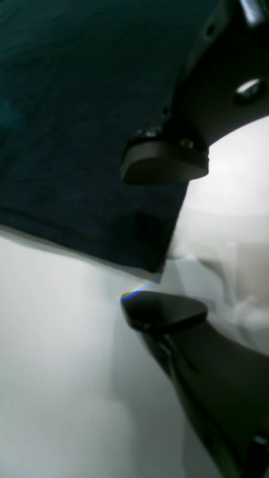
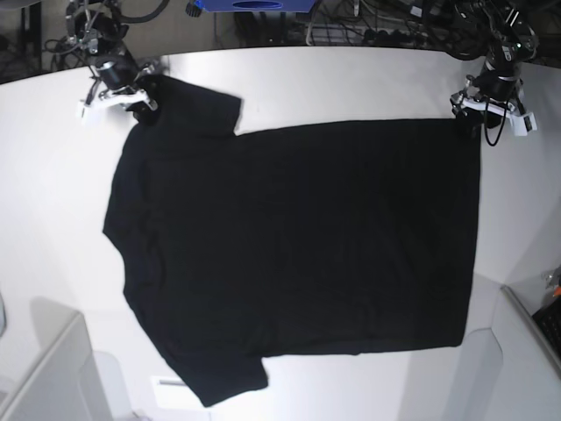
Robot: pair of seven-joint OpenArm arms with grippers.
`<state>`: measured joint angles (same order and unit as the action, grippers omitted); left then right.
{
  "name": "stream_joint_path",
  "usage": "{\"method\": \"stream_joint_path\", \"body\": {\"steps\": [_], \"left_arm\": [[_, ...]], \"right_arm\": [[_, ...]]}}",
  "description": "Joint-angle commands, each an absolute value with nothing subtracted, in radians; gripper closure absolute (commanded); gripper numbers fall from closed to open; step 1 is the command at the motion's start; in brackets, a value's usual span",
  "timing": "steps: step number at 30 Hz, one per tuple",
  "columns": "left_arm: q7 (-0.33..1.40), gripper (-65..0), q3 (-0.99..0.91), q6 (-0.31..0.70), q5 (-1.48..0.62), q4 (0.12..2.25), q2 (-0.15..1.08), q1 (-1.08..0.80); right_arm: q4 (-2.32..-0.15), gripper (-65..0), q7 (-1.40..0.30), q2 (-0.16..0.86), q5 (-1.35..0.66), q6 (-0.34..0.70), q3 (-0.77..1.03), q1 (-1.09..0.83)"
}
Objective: Fold the T-shirt properly
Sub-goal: 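Move both grippers to the shirt's shoulder corners and grasp them, then pull the grasped shoulder corners toward the robot with both grippers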
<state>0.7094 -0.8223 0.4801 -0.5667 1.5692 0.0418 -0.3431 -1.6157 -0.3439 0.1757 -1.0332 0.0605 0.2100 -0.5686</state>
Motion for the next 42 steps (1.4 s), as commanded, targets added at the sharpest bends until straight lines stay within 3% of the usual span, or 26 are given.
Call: {"method": "stream_joint_path", "body": {"steps": [1,8,10,12,15,16,31,42], "left_arm": [[0.739,-42.5,-0.802,0.489,-0.562,1.577,0.042,-0.344],[0.739,-42.3,-0.788,0.489,-0.562,1.575,0.039,-0.344],[0.739,-38.3,-0.788,0.489,-0.562,1.575,0.039,-0.344],[0.739,-27.6,-0.788,0.489,-0.562,1.575,0.041,-0.344],[0.739,-3.5,-0.783,0.489,-0.562,1.575,0.041,-0.344],[0.739,0.0,-0.782,0.489,-0.562,1.575,0.042,-0.344],[0.734,0.0,-0.78,0.496,-0.565,1.598,0.127,-0.484],[0.733,0.0,-0.779,0.496,-0.562,1.816,0.117,-0.644]], "right_arm": [[-1.624,0.0,-0.354,0.182,-1.027,0.047,0.217,-0.578],[-1.624,0.0,-0.354,0.183,-1.027,0.047,0.217,-0.581],[-1.624,0.0,-0.354,0.183,-1.027,0.047,0.217,-0.581],[-1.624,0.0,-0.354,0.183,-1.027,0.047,0.213,-0.581],[-1.624,0.0,-0.354,0.183,-1.027,0.047,0.216,-0.582],[-1.624,0.0,-0.354,0.183,-1.027,0.047,0.217,-0.582],[-1.696,0.0,-0.348,0.182,-1.027,0.051,0.219,-0.687],[-1.844,0.0,-0.346,0.179,-1.032,0.051,0.22,-0.816]]}}
